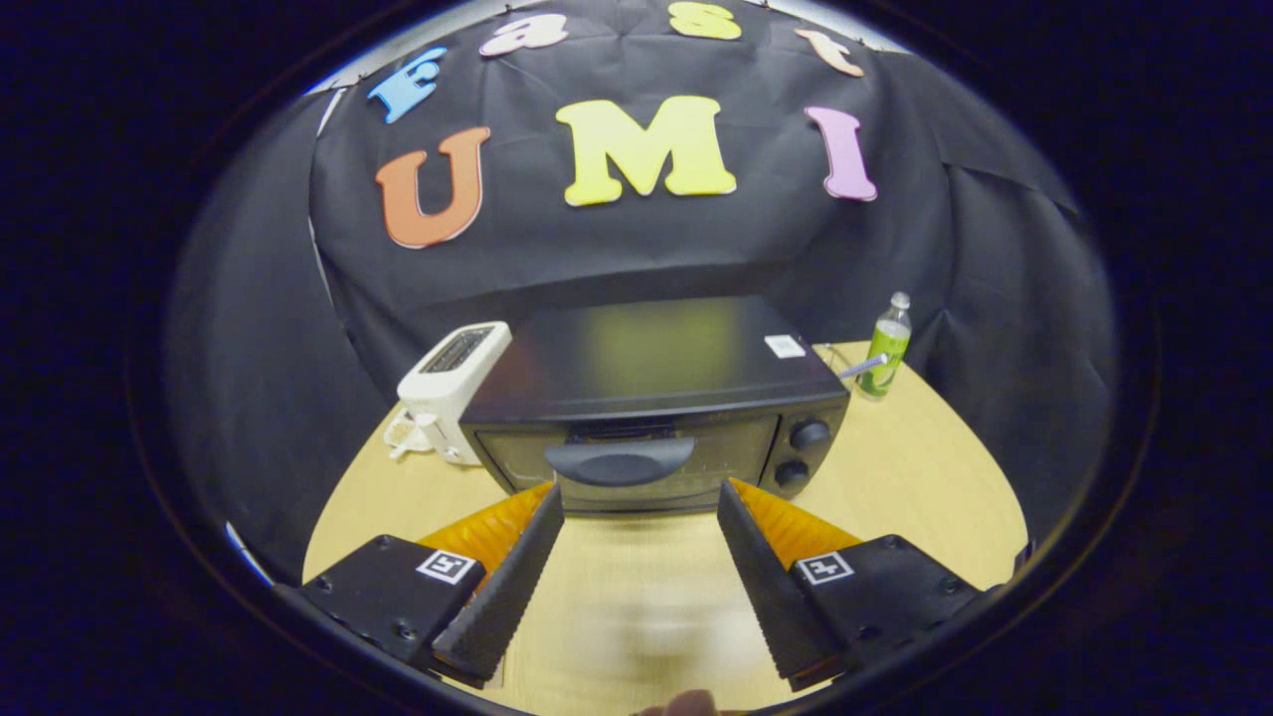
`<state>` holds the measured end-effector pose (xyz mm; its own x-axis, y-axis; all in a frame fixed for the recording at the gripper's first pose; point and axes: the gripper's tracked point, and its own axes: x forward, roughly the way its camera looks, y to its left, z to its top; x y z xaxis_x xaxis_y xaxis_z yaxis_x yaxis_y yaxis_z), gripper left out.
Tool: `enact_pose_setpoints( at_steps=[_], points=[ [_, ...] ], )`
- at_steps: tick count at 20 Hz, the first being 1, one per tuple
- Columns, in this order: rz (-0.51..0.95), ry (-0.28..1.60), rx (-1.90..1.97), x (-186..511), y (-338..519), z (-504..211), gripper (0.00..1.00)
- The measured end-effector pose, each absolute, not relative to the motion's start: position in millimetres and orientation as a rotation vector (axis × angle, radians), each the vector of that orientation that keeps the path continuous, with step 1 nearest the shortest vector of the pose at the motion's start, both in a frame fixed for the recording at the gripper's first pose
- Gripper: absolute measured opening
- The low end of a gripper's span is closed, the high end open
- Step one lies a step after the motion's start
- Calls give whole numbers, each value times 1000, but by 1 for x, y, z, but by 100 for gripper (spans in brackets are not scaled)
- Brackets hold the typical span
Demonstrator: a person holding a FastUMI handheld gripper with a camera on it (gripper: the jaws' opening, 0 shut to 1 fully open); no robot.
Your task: Open the toaster oven, put the food inside, and close the toaster oven door.
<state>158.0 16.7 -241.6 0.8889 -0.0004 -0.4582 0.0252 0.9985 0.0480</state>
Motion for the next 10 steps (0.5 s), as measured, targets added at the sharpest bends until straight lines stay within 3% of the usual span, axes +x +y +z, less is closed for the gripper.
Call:
enact_pose_setpoints(
  at_steps=[10],
  points=[
    [-5, 200, 73, 92, -8, -62, 100]
  ],
)
